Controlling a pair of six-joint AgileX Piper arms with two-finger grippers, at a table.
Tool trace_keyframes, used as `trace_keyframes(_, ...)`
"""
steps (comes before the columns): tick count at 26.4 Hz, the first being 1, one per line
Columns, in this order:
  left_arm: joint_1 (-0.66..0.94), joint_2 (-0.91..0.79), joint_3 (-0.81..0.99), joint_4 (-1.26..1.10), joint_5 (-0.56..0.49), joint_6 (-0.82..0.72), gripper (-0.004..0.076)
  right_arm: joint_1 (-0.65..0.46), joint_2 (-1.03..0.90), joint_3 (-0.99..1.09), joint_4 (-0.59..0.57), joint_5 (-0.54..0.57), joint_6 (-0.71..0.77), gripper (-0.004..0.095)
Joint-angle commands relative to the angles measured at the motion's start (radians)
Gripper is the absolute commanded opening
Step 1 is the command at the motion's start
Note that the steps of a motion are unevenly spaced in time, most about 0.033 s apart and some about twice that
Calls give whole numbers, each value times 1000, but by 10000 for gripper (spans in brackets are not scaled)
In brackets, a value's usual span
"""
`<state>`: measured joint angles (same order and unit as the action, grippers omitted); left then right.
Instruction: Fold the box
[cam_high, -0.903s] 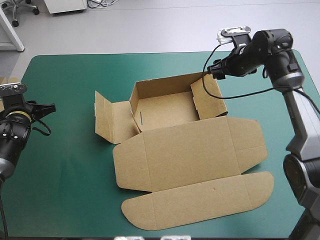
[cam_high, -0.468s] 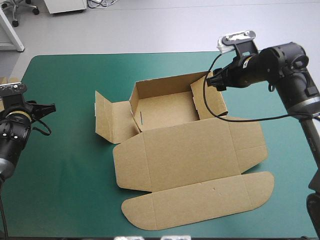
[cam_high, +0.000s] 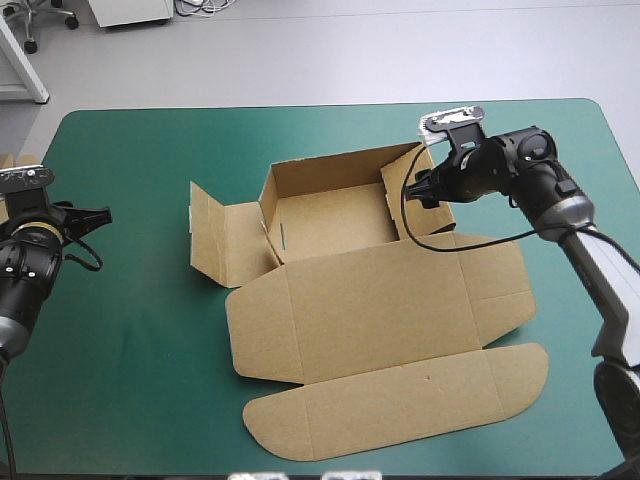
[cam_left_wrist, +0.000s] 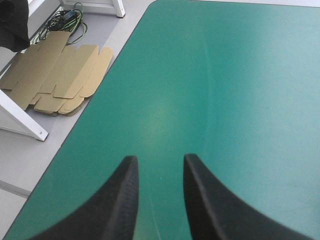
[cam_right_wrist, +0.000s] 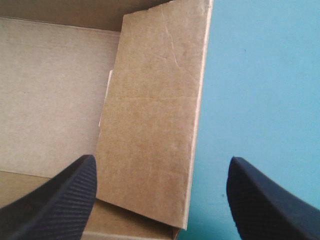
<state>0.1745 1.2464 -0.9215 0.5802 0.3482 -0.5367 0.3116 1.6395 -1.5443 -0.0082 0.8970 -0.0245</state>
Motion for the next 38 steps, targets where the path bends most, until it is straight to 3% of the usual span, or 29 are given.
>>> trace_keyframes(1, -7, -26, -24, 13, -46, -4, 222, -14, 9, -27, -8, -60, -5, 671)
trace_keyframes(8, -7, -26, -24, 16, -42, -4, 222, -55, 137, -135, 51, -36, -53, 670)
trace_keyframes(18, -7, -26, -24, 17, -46, -4, 222, -58, 351, -388, 91, 181, -92, 552)
trace_keyframes(21, -7, -26, -24, 17, -46, -4, 222, -58, 373, -404, 74, 174, -88, 513)
trace_keyframes(24, -7, -26, -24, 18, -46, -4, 222, -59, 373, -404, 70, 154, -88, 395)
trace_keyframes(30, -7, -26, -24, 22, -46, -4, 222, -59, 373, -404, 8, 145, -88, -16)
trace_keyframes(34, -7, -26, -24, 22, -46, -4, 222, -62, 373, -404, -27, 145, -46, -17)
trace_keyframes(38, -7, -26, -24, 22, -20, -4, 222, -94, 349, -404, 23, 113, -17, -18)
